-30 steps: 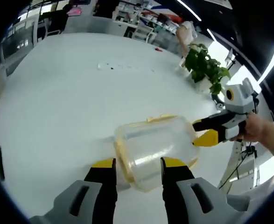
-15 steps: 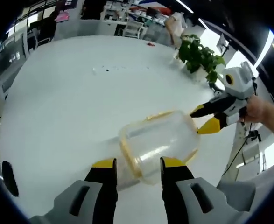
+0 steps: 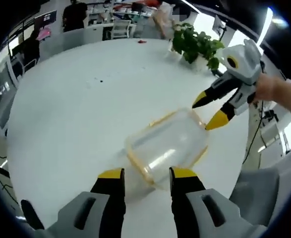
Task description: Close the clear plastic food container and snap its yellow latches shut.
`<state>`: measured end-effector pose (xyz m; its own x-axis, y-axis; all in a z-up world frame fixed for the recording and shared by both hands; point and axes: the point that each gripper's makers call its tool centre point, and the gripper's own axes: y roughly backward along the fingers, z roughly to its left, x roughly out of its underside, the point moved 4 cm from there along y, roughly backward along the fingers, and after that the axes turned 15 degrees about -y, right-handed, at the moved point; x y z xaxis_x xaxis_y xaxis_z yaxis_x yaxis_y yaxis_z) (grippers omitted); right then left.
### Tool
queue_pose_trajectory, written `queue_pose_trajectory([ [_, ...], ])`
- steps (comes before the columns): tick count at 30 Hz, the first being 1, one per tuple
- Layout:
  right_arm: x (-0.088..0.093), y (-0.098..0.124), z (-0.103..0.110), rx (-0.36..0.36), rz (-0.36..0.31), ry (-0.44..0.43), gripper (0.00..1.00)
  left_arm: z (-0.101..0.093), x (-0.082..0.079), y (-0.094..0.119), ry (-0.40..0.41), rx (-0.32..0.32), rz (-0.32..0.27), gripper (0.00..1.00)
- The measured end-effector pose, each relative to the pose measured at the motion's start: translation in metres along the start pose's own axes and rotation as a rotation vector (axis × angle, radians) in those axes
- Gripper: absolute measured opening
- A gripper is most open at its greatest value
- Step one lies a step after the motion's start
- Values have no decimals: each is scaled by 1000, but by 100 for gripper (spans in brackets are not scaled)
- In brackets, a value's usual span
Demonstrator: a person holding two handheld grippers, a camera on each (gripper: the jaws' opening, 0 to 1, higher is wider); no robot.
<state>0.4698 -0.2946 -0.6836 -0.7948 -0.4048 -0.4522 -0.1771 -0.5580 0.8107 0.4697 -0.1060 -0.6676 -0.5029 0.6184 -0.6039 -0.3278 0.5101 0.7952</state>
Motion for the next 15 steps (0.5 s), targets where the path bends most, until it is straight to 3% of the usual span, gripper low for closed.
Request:
queue_pose_trajectory([
  [8, -3, -2, 3, -1, 39, 114, 44, -4, -13, 0, -95, 38, -5, 35],
  [15, -2, -3, 0, 5, 89, 191, 44, -11, -15, -5, -240, 66, 56, 35],
])
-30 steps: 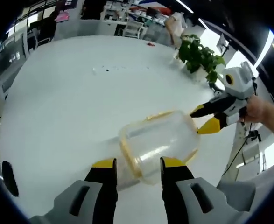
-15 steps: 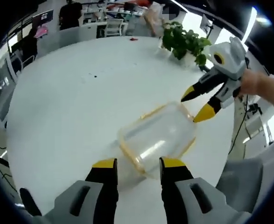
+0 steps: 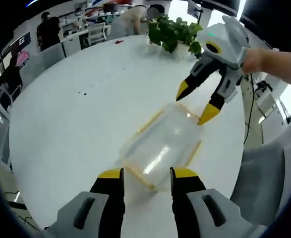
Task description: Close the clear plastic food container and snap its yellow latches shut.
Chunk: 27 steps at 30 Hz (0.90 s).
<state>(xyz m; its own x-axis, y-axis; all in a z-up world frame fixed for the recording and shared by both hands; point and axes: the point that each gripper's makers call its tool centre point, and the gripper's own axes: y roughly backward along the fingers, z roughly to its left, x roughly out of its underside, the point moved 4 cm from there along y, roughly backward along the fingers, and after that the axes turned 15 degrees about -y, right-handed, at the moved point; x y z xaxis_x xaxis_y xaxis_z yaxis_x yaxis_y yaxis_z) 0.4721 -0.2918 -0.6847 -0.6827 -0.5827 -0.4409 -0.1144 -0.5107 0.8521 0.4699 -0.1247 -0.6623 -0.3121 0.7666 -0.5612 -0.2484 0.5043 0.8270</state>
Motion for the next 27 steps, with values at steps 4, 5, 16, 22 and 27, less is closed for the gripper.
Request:
queue_pose_trajectory([
  [4, -3, 0, 3, -14, 13, 38, 44, 0, -3, -2, -44, 4, 12, 35],
  [5, -4, -1, 4, -17, 17, 47, 44, 1, -3, -2, -52, 8, 15, 35],
  [16, -8, -6, 15, -46, 55, 133, 40, -5, -10, -8, -162, 42, 33, 36],
  [22, -12, -10, 22, -69, 55, 173, 40, -10, -12, -13, -244, 49, 49, 35],
  [27, -13, -13, 29, -93, 55, 203, 38, -15, -14, -17, -272, 67, 49, 35],
])
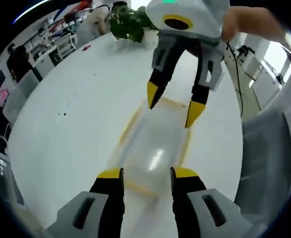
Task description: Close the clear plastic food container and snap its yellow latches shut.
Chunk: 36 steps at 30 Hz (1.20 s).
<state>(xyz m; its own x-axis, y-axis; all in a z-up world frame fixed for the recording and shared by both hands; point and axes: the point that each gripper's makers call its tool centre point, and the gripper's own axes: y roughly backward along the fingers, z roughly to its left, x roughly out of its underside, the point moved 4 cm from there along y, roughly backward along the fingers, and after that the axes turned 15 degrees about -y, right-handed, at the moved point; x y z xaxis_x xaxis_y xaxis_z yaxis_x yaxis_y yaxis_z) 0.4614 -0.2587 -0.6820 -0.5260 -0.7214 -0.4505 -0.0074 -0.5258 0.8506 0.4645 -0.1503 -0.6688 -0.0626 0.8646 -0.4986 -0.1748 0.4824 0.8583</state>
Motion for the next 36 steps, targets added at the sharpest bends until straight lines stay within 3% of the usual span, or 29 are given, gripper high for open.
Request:
queue_pose_trajectory([
  [9, -9, -6, 5, -23, -18, 32, 34, 0, -11, -9, -86, 18, 0, 34],
  [20, -14, -14, 6, -43, -19, 35, 35, 4, -26, -18, -84, 27, -29, 34],
  [36, -21, -11, -6, -29, -27, 47, 35, -6, -28, -23, -82, 37, -28, 33],
])
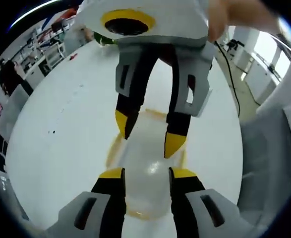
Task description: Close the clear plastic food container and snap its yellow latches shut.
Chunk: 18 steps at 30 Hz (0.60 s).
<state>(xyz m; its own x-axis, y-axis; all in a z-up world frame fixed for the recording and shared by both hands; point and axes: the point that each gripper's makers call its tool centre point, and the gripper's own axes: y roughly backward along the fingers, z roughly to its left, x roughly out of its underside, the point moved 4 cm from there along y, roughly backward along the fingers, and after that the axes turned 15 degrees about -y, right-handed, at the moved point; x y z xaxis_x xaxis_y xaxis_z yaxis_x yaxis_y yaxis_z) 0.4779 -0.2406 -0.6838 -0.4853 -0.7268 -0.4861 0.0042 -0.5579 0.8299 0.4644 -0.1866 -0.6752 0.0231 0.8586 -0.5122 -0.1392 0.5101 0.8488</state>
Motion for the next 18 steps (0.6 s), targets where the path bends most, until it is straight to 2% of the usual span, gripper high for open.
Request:
queue_pose_trajectory([
  [15, -9, -2, -8, 5, 2, 16, 39, -17, 1, 1, 31, 3, -19, 34],
  [18, -10, -3, -7, -6, 5, 24, 40, -20, 2, -1, 17, 7, -7, 35],
])
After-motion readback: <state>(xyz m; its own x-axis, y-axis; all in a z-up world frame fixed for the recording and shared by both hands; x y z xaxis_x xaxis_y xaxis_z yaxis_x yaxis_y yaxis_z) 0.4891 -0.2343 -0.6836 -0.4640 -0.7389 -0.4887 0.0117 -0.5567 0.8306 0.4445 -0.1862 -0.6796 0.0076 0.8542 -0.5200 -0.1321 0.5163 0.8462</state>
